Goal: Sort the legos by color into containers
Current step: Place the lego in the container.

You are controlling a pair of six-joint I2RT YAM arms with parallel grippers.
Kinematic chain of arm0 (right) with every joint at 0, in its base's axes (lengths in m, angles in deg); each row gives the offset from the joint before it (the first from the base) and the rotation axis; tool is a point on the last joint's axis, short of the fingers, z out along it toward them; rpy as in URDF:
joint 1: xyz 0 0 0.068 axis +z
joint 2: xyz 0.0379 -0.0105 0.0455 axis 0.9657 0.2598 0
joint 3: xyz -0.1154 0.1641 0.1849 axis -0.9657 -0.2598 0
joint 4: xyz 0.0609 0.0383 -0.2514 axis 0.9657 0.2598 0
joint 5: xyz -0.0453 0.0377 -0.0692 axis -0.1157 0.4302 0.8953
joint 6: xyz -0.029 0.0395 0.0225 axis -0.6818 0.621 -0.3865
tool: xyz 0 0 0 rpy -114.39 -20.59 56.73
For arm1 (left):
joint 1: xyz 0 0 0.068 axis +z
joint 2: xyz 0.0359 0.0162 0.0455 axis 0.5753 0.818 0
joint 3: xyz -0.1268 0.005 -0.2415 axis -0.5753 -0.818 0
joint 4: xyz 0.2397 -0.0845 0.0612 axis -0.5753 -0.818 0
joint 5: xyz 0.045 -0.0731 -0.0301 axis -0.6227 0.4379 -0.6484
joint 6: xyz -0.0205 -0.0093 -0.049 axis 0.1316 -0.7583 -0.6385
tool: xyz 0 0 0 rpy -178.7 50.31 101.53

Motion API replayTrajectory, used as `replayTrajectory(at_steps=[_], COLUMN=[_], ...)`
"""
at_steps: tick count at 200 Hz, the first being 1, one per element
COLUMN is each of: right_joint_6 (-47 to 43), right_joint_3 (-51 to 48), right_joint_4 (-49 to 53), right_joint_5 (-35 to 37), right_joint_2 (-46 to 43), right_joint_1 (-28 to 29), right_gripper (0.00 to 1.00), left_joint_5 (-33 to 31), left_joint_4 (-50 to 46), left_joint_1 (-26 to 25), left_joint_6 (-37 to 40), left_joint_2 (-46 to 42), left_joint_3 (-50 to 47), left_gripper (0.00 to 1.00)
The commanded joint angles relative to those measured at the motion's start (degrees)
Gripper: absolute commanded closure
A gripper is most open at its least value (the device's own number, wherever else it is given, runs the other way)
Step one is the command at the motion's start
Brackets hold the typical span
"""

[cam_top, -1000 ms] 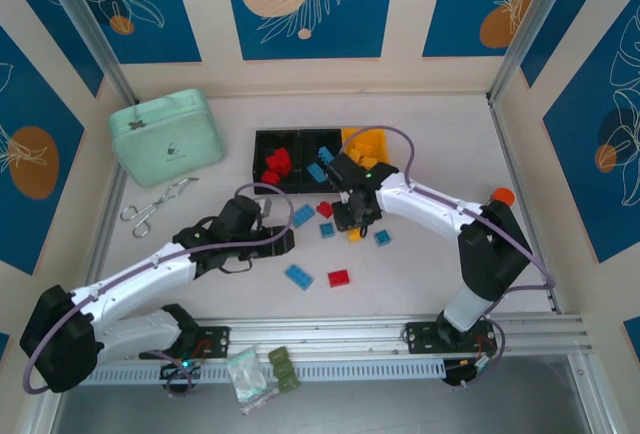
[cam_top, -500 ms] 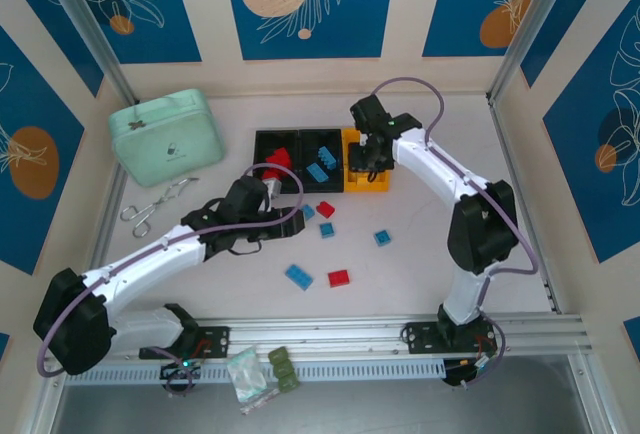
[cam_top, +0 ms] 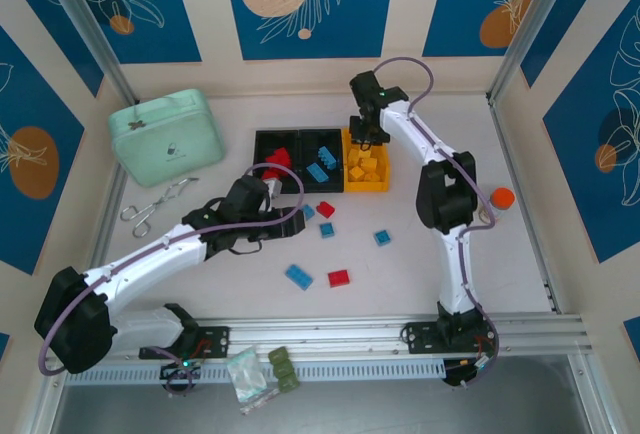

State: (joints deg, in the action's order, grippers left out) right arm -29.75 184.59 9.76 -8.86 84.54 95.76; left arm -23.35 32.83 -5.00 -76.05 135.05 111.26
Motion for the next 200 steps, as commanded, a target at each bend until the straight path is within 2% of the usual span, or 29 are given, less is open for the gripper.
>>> replayTrajectory(at_steps=[1,29,50,77,98,127,160,200], right_joint_6=[-0.8,-1.0,-0.5,-0.6,-0.8,-0.5,0.1,1.8], right_joint_3=[6.5,11.0,13.1,13.0,10.9,2.1,-12.8,-30.1], right_joint_4=[5.1,6.5,7.8,7.8,6.9,2.7,-3.4,-9.0], right_joint_5=[2.2,2.8,3.0,3.4,3.4,2.4,0.9,-4.9], right_joint_2=[4.3,7.9,9.1,7.5,4.0,-4.9,-18.1,-32.8], right_joint_1=[-0.7,-0.7,-0.7,0.1,0.9,2.2,4.3,5.3], right_gripper=[0.68,0.64,0.56,0.47,0.46,0.46,0.46,0.42], left_joint_5=[0.2,0.0,0.1,0.2,0.4,1.0,0.9,2.2], left_joint_4=[-0.8,-0.9,-1.1,-1.1,-1.1,-2.2,-7.8,-12.9], left_joint_1=[1.0,1.0,1.1,1.1,1.1,1.1,1.0,0.0], left_joint_6=[0.7,0.5,0.4,0.4,0.5,0.6,1.2,1.4], left_joint_2=[0.2,0.1,0.1,0.0,0.1,-0.2,-1.2,-2.9], left_joint_3=[0.4,0.0,-0.1,-0.3,-0.7,-1.6,-1.6,-2.1], left_gripper=[0.35,0.34,0.34,0.34,0.34,0.35,0.35,0.34])
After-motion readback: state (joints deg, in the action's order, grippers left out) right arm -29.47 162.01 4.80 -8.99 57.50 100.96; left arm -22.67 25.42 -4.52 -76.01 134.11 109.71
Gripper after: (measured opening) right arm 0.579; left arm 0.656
